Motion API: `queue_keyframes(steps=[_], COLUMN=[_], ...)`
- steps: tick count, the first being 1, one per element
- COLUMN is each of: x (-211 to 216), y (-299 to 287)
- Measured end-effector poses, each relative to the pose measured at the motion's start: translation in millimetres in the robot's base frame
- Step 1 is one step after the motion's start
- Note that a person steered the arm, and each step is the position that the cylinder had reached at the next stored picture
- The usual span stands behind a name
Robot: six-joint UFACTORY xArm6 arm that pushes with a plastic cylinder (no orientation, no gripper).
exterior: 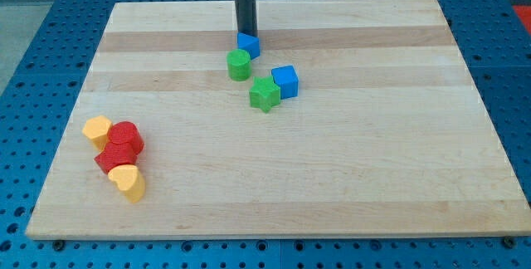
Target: Make a group with blue and green blocks at the center of the board
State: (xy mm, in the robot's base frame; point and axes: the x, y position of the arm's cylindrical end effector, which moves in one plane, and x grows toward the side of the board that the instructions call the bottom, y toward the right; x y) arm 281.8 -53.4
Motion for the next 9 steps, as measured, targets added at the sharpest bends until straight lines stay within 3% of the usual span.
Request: queue_keyframes(steps=[3,6,9], x=[17,23,6], y=[-52,2,4])
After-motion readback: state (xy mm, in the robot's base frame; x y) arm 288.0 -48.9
